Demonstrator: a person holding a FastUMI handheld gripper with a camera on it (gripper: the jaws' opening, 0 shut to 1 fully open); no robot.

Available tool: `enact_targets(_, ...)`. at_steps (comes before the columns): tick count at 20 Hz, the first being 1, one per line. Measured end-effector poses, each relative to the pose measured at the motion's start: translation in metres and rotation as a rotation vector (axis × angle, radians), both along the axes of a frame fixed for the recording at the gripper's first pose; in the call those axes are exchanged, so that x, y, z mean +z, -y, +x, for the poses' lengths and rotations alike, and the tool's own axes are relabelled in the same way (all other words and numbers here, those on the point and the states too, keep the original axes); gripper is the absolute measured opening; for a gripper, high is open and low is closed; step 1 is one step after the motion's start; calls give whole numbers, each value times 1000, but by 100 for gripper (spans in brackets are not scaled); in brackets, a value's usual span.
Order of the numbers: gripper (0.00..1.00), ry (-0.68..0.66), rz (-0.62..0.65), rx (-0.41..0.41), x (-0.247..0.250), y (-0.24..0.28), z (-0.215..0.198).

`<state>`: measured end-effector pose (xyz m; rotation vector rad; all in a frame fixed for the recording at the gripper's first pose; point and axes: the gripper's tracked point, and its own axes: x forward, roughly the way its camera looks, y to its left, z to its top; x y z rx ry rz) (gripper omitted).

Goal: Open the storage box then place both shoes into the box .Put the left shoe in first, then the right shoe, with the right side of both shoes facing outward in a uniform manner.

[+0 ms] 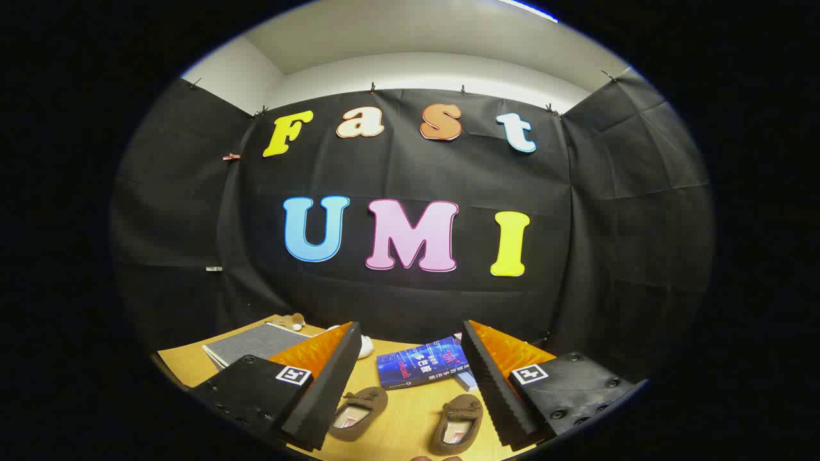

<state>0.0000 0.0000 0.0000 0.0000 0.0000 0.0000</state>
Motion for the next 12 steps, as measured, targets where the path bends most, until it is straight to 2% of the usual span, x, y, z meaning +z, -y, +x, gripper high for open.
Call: enact_targets(12, 97, -33, 28, 17, -13, -22, 1)
